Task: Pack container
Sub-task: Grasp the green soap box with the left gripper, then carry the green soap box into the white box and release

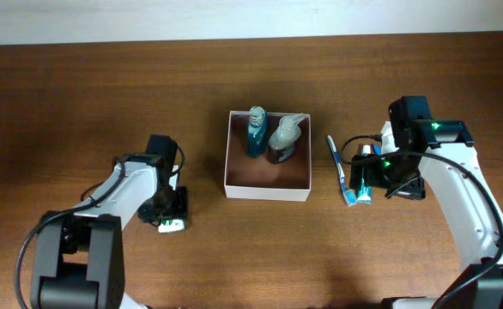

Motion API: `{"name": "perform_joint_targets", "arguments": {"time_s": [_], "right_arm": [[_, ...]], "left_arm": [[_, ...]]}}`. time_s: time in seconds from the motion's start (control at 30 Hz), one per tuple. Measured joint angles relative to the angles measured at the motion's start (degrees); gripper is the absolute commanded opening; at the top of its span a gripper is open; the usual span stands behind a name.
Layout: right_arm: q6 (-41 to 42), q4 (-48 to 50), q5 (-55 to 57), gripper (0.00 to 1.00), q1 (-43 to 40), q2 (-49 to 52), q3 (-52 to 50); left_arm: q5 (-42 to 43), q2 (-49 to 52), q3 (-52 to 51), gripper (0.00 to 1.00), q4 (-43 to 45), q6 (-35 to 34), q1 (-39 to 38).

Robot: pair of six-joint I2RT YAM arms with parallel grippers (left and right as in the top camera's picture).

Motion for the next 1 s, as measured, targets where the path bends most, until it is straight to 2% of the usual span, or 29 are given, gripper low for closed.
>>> {"name": "perform_joint_targets", "arguments": {"time_s": [0.1, 0.2, 0.33, 0.4, 0.47, 0.53, 0.73, 1.0], "right_arm": [[0.0, 0.0, 0.0, 0.99, 0.0, 0.0, 0.0], [0.1, 0.0, 0.0, 0.99, 0.0, 0.0, 0.0], [0.0, 0.1, 0.0, 0.99, 0.0, 0.1, 0.0], [0.0, 0.0, 0.0, 0.99, 0.0, 0.1, 0.1], [0.0, 0.0, 0.0, 0.99, 0.0, 0.1, 0.1], [0.0, 0.0, 0.0, 0.99, 0.0, 0.1, 0.1], [0.0, 0.0, 0.0, 0.99, 0.0, 0.1, 0.1], [0.0, -0.1, 0.0, 0.99, 0.0, 0.1, 0.1]], "left_arm": [[0.3, 0.1, 0.3, 0.23, -0.9, -0.2, 0.0], [0.5, 0.5, 3.6, 0.23, -8.8, 0.3, 0.0], [0.5, 0.9, 17.2, 0.21, -22.1, 4.4, -0.5], [0.5, 0.8, 30.0, 0.13, -29.2, 7.8, -3.1], [0.4, 0.4, 38.2, 0.06, -31.5, 11.0, -7.3], [0.5, 0.1, 42.6, 0.01, -29.8, 16.0, -13.8], [0.9, 0.4, 42.9, 0.01, -22.4, 28.3, -25.8], [0.9, 5.2, 42.9, 0.01, -19.1, 34.9, -27.3]]}}
